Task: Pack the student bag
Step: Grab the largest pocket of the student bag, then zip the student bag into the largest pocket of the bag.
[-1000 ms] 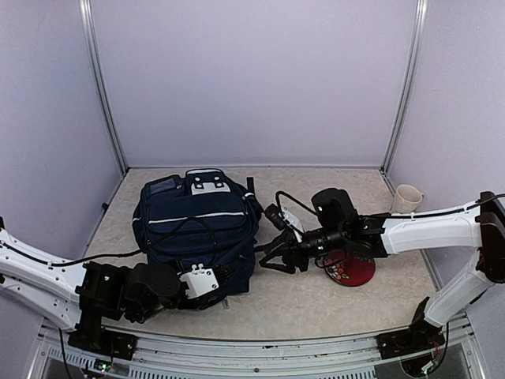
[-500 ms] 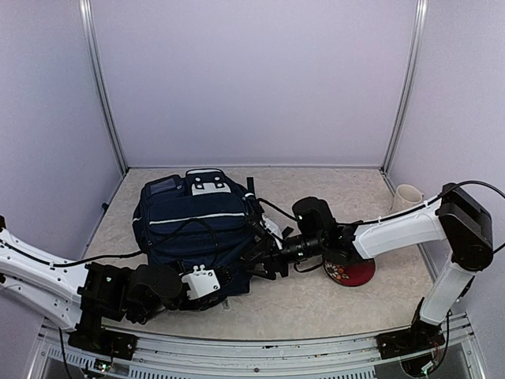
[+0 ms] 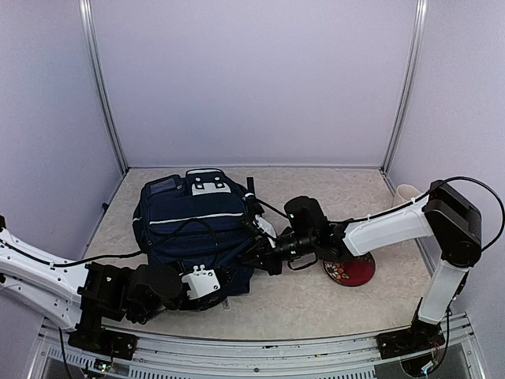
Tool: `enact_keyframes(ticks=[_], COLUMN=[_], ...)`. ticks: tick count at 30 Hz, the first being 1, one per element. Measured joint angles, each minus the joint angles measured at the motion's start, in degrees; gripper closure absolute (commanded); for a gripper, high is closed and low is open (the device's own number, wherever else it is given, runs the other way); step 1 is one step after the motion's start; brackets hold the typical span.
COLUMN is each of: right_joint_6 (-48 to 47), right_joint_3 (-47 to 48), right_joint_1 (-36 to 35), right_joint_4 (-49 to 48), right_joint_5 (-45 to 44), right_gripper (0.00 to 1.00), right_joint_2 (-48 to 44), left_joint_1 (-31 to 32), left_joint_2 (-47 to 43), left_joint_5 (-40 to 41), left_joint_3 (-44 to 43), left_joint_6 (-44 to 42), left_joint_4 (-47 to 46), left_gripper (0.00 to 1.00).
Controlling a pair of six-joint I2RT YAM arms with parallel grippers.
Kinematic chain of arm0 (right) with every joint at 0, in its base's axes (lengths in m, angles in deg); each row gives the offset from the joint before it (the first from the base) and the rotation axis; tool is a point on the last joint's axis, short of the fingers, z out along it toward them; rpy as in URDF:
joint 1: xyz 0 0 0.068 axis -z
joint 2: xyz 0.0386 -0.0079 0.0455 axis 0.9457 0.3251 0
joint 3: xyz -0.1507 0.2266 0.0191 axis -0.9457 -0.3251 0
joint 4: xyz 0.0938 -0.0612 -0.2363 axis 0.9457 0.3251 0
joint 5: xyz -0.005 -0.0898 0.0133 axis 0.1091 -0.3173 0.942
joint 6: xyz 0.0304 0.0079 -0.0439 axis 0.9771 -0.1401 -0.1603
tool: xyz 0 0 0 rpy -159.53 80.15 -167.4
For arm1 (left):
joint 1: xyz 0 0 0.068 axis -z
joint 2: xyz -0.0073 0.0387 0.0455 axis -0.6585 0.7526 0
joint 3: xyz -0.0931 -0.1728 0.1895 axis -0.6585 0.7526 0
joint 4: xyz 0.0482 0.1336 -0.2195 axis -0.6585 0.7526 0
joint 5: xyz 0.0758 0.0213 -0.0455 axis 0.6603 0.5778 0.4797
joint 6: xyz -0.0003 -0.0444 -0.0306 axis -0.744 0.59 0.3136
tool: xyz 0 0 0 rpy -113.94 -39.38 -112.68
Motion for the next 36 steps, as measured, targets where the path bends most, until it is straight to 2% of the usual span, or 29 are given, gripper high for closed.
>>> enact_keyframes(ticks=[7, 16, 25, 30, 36], right_joint_6=[-0.46, 0.24, 0.81, 1.22, 0.87], right_joint_3=[-3.04, -9.11, -9.49, -10.05, -10.64], right_joint_1=[0.94, 10.95, 15.52, 16.06, 16.59], right_joint_4=[0.17, 2.47, 7.23, 7.67, 12.87], right_joint_5=[-0.31, -1.46, -0.52, 0.02, -2.93], right_gripper=[1.0, 1.0, 1.0, 1.0, 1.0], right_joint_2=[-2.29, -9.11, -9.44, -10.36, -13.9], left_joint_1=[0.11, 2.93, 5.33, 5.53, 5.88], left_joint_2=[-1.16, -9.68, -18.29, -17.4, -14.56], left_joint_5=[-0.57, -3.52, -7.96, -9.25, -12.94], left_joint_3=[0.0, 0.13, 0.13, 0.13, 0.15], left_joint_6=[0.26, 0.79, 0.94, 2.69, 5.01], left_joint_4=[0.63, 3.21, 4.22, 4.94, 4.83], left_gripper=[1.0, 1.0, 1.0, 1.0, 1.0])
